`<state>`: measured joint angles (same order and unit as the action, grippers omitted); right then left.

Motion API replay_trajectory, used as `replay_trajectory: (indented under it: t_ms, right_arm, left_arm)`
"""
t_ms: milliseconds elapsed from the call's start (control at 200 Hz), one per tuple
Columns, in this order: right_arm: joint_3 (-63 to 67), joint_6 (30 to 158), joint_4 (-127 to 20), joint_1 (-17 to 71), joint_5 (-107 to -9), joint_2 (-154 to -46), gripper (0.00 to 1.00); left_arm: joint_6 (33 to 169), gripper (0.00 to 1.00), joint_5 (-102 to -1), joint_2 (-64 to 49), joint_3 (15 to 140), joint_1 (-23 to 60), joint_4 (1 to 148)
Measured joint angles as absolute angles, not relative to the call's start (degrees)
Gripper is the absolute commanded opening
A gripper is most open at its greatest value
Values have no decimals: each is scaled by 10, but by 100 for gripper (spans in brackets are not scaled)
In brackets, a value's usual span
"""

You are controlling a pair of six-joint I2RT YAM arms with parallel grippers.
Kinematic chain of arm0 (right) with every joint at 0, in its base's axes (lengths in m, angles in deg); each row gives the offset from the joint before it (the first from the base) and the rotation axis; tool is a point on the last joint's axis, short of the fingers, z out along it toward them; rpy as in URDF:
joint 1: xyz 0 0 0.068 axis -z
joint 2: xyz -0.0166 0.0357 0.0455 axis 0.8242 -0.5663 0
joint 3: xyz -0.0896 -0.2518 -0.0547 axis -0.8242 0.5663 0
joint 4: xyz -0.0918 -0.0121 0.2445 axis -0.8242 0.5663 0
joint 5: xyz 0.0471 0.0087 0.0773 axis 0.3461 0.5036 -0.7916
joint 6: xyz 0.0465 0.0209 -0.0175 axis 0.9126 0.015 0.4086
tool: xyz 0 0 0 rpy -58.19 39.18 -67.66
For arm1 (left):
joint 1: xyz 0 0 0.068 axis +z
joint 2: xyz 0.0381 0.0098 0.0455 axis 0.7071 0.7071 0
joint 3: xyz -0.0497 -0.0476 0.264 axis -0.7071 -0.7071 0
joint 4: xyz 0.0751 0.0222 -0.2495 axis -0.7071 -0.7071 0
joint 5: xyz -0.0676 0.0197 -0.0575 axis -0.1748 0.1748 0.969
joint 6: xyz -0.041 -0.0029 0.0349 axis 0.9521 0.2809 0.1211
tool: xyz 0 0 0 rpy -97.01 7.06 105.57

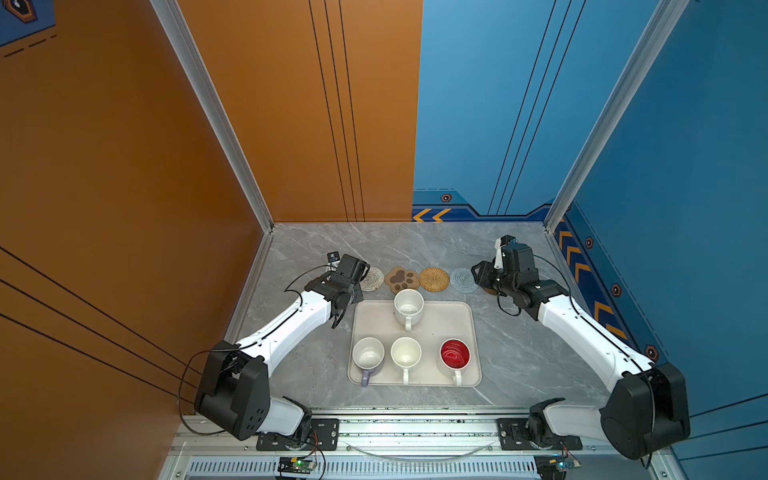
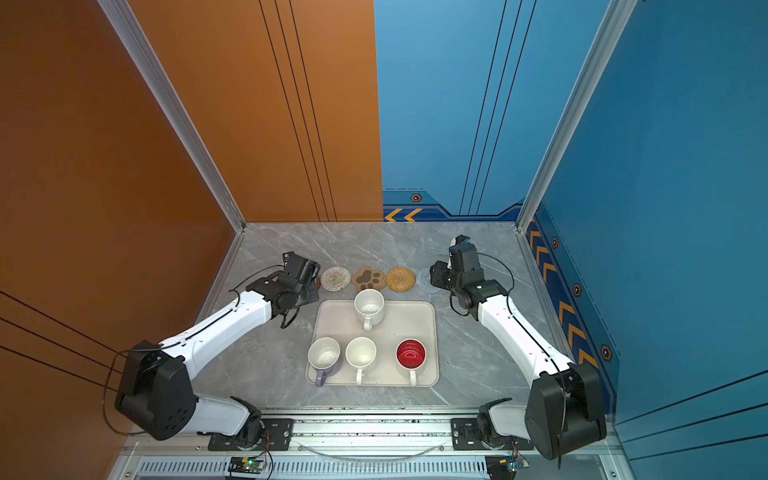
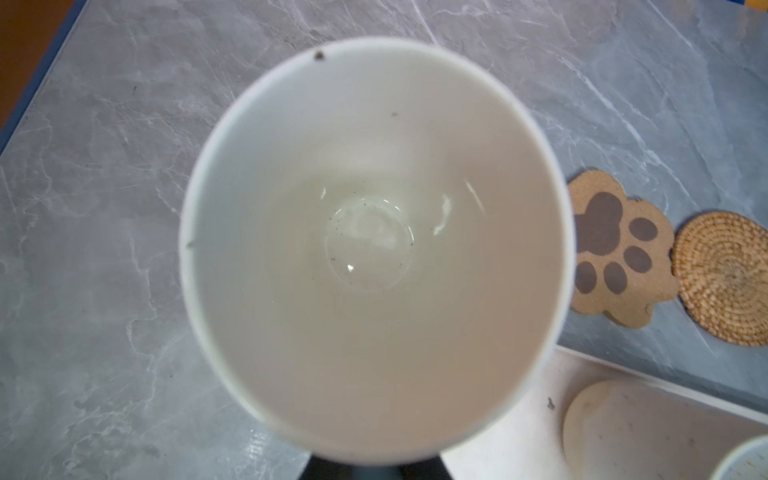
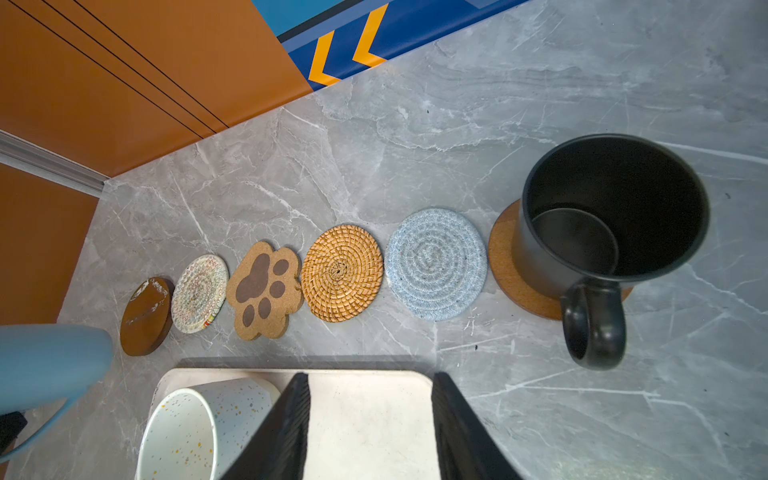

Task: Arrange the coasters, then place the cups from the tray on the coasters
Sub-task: 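Carry the light blue mug with the left gripper toward the far brown coaster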

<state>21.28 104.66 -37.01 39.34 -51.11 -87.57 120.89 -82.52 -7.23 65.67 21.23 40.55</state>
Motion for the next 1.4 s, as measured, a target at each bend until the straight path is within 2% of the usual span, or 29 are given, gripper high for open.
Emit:
replay_trajectory:
  t_ms: [531,1397]
  right_arm:
    - [213,1047,-370,390,-511,-876,46]
    - [213,1046,-370,389,-511,-885,46]
  left_arm:
    - [1168,0,-793,11,684,262,471]
    - [1159,0,-775,42,684,300,503]
